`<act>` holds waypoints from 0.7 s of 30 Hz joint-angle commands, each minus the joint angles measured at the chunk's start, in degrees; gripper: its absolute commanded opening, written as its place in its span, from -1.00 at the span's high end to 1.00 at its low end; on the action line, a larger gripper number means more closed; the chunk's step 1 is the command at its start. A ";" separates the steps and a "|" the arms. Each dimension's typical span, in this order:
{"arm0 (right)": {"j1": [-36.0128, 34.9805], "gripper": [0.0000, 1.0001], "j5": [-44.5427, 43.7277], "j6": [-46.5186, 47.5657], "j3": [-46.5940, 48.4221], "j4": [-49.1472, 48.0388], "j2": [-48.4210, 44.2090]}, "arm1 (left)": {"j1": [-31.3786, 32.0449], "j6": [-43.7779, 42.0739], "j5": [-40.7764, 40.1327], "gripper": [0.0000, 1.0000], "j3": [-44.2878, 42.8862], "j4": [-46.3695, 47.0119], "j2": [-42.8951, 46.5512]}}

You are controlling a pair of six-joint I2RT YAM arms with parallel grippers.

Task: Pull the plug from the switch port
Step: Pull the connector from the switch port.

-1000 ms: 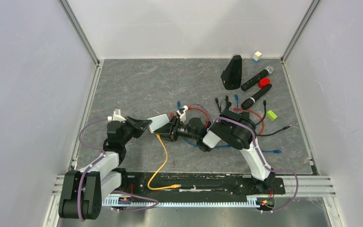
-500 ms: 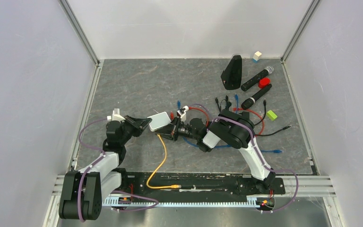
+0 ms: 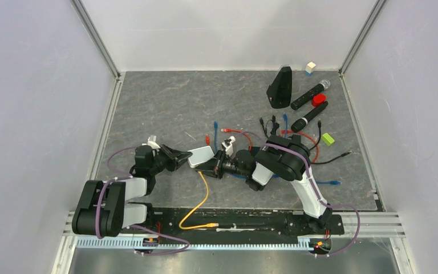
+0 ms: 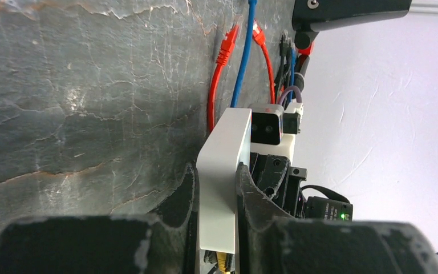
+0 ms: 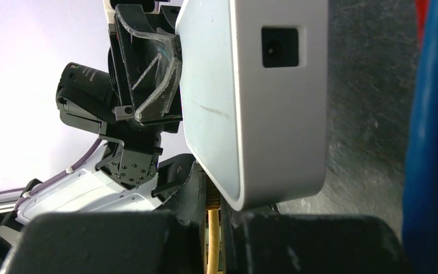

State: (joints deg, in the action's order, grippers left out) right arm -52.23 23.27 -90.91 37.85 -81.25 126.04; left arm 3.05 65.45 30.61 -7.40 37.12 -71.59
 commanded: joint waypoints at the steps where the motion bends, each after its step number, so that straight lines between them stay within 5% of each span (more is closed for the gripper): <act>1: -1.12 1.00 8.73 1.80 -4.64 -0.61 -2.60 | -2.96 -1.91 -11.73 0.96 -2.27 11.32 -1.30; 5: -2.36 1.00 9.86 7.27 -4.83 8.31 -4.60 | -2.95 -4.40 -14.55 0.96 -1.79 7.44 1.47; 12: -3.99 1.00 11.68 2.49 -7.23 -0.56 -2.89 | -4.70 -6.21 -20.19 0.96 -0.08 1.42 7.72; 16: -3.74 1.00 9.95 7.69 -7.41 6.87 -5.25 | -5.04 -7.84 -18.66 0.96 -0.85 -1.24 10.16; 21: -1.15 1.00 6.42 0.73 -4.60 -6.02 0.01 | -5.01 -6.47 -11.66 0.95 -0.15 -0.95 13.08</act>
State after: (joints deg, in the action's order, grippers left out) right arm -53.93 22.15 -87.31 34.85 -80.12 122.58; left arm 2.76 63.77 31.99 -5.65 29.67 -61.87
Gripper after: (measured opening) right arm 0.044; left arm 0.209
